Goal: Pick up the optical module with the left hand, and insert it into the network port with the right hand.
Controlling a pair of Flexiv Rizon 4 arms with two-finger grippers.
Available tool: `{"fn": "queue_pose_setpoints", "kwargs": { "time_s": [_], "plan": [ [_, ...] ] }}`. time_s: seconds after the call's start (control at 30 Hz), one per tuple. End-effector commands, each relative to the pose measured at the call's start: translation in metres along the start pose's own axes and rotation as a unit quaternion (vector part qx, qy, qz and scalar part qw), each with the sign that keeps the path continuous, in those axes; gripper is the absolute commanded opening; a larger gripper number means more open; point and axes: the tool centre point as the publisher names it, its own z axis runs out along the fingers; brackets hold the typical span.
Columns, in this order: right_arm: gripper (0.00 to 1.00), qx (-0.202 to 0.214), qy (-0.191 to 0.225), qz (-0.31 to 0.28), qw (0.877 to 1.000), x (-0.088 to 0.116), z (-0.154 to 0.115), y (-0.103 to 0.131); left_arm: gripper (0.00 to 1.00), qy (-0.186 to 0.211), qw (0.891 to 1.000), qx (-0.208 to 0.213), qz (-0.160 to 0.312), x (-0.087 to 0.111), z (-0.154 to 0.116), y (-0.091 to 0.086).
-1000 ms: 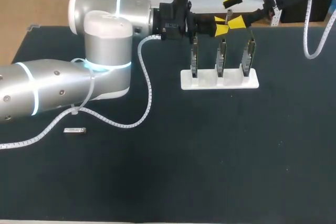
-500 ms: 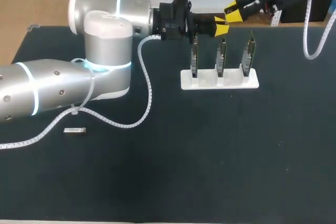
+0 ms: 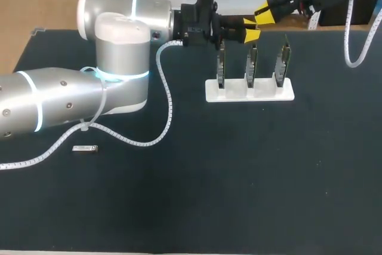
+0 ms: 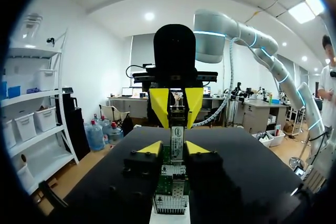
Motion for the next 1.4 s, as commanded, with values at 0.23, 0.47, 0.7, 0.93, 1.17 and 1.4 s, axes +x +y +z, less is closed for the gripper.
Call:
{"fn": "queue_pose_setpoints", "kwargs": {
  "time_s": [0.23,0.47,0.7,0.93,1.17,1.4],
  "plan": [
    [0.0,0.001,0.0,-0.001,1.0,0.0,0.0,0.002,1.0,0.0,1.0,-0.001,0.0,-0.001,0.0,0.0],
    [0.0,0.002,-0.001,0.0,1.0,0.001,0.0,0.003,1.0,0.027,1.0,-0.003,0.007,0.003,-0.005,-0.004],
    [0.0,0.003,0.002,-0.001,1.0,0.002,-0.001,0.003,1.0,0.067,0.997,-0.012,0.021,0.007,-0.016,-0.003],
    [0.0,0.002,0.004,-0.001,1.0,0.003,-0.002,0.004,1.0,0.131,0.99,-0.007,0.043,0.013,-0.02,-0.005],
    [0.0,0.003,0.003,-0.001,1.0,0.003,-0.002,0.005,1.0,0.175,0.985,0.009,0.001,0.027,-0.027,-0.005],
    [0.0,0.004,0.001,-0.001,1.0,0.003,-0.002,0.005,1.0,0.222,0.975,0.016,-0.007,0.036,-0.027,-0.007]
  ]
}}
